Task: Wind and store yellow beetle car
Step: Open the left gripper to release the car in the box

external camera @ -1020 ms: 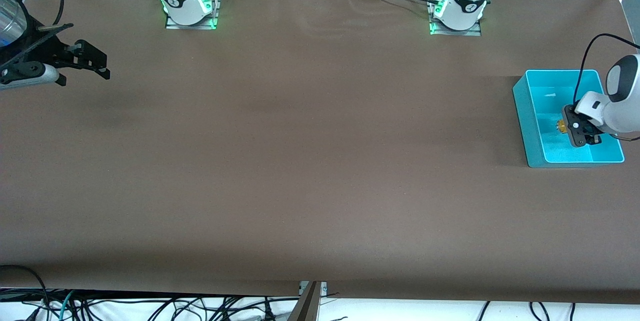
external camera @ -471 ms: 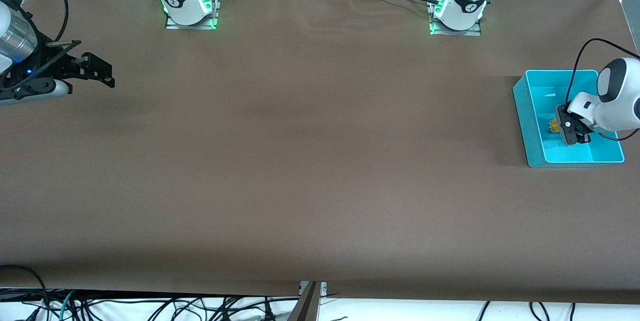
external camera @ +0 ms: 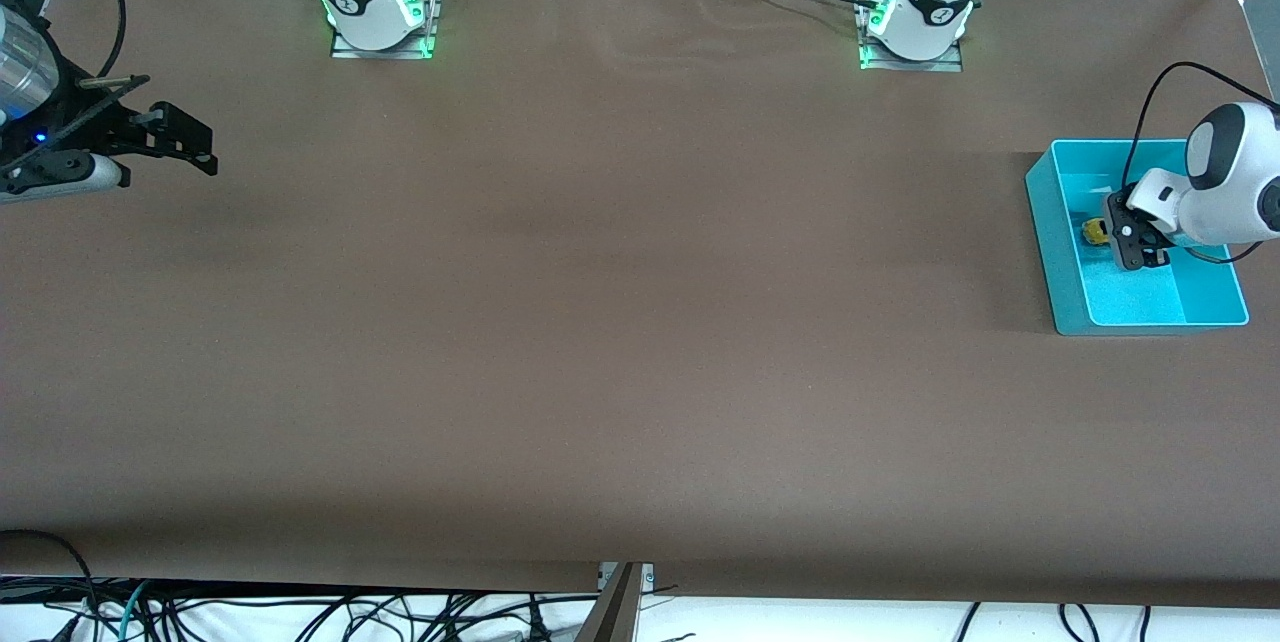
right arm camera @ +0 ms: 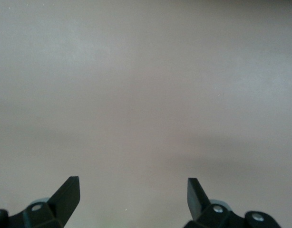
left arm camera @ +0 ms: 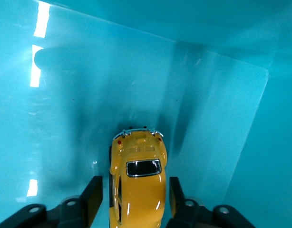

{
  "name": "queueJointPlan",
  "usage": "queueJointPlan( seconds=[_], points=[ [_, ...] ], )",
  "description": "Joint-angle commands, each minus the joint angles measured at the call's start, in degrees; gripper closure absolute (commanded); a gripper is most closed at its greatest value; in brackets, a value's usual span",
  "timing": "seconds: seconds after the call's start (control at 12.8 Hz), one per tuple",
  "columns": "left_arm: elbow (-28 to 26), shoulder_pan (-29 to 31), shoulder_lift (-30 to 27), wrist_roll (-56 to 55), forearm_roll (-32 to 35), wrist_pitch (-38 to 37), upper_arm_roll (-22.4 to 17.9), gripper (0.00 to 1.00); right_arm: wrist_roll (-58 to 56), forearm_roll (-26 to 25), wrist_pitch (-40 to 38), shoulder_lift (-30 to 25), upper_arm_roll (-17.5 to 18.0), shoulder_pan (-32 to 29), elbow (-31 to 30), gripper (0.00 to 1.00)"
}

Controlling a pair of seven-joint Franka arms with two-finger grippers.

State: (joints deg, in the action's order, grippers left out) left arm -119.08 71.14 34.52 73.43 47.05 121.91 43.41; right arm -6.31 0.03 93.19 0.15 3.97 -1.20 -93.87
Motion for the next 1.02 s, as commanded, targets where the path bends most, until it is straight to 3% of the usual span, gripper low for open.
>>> queueJointPlan(
  seconds=[0.0,0.31,0.55,0.94],
  points=[
    [-0.19,1.11,-3.22,0.84,-0.28,-0.70,3.07,0.00,-0.09,-1.26,-0.64,0.11,-0.80,0.85,0.88,0.00],
    [11.91,-0.46,-3.40,0.84,-6.95,-16.23,9.83,0.00,-0.01,-1.26,-0.82,0.03,-0.89,0.50,0.61,0.00],
    [22.63,-7.13,-3.32,0.05,-12.22,-26.08,10.12,0.00,0.60,-1.35,-0.82,-0.24,-0.89,0.50,0.79,0.00],
    [34.43,-17.33,-3.32,-4.35,-13.65,-28.49,9.41,0.00,0.60,-1.44,-0.82,-0.24,-1.07,0.50,0.70,0.00]
  ],
)
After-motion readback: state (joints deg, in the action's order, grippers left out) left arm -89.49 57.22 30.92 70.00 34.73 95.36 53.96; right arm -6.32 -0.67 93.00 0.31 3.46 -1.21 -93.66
